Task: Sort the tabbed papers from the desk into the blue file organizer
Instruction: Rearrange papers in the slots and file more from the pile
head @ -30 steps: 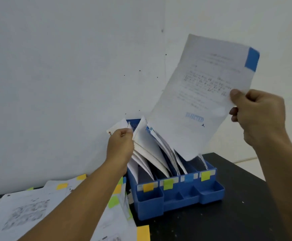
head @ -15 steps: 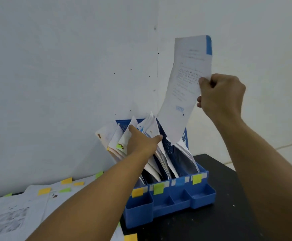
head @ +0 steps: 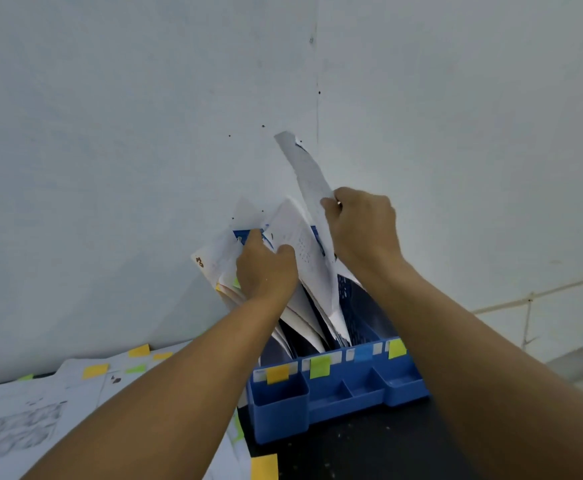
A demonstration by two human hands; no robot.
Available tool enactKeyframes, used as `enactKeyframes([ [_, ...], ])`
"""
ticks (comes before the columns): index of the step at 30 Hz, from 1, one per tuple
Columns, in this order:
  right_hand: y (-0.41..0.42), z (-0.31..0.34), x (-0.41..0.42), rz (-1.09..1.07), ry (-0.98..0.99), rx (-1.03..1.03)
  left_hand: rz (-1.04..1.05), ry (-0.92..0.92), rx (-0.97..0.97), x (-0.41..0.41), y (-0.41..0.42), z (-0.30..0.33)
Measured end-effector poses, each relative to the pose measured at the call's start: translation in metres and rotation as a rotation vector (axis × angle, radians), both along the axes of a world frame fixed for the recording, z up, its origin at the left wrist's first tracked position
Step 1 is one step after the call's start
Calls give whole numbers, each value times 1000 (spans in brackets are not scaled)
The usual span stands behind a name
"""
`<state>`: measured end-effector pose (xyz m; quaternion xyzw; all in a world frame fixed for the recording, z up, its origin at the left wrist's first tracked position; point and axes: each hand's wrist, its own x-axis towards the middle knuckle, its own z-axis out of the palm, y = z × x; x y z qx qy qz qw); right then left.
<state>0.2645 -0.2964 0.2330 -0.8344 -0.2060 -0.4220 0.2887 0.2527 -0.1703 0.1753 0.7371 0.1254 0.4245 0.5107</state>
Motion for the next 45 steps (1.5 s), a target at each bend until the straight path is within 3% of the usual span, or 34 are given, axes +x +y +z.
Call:
enactKeyframes([
  [5, 6, -36, 3, 121, 189, 84, -20, -17, 28, 2, 3, 1],
  [15, -1, -103, 18, -136, 419, -133, -111, 91, -38, -2, 3, -10],
  [20, -5, -104, 18, -44, 532, -90, -347, 304, -127, -6, -1, -13],
  [29, -7, -124, 17, -2, 574, 35, -342, 293, -126, -37, 13, -20],
  [34, -2, -154, -15, -32, 272, 163, -253, 295, -12, -98, 40, -49],
  [37, 14, -174, -54, 109, 81, 200, -193, 328, 13, -141, 62, -82],
  [39, 30, -188, -79, 248, 62, 158, -133, 375, 23, -168, 75, -107],
  [42, 56, -205, -111, 415, 274, 36, -12, 452, 135, -196, 95, -140],
  [45, 76, -213, -131, 400, 535, -147, 47, 533, 302, -219, 112, -163],
])
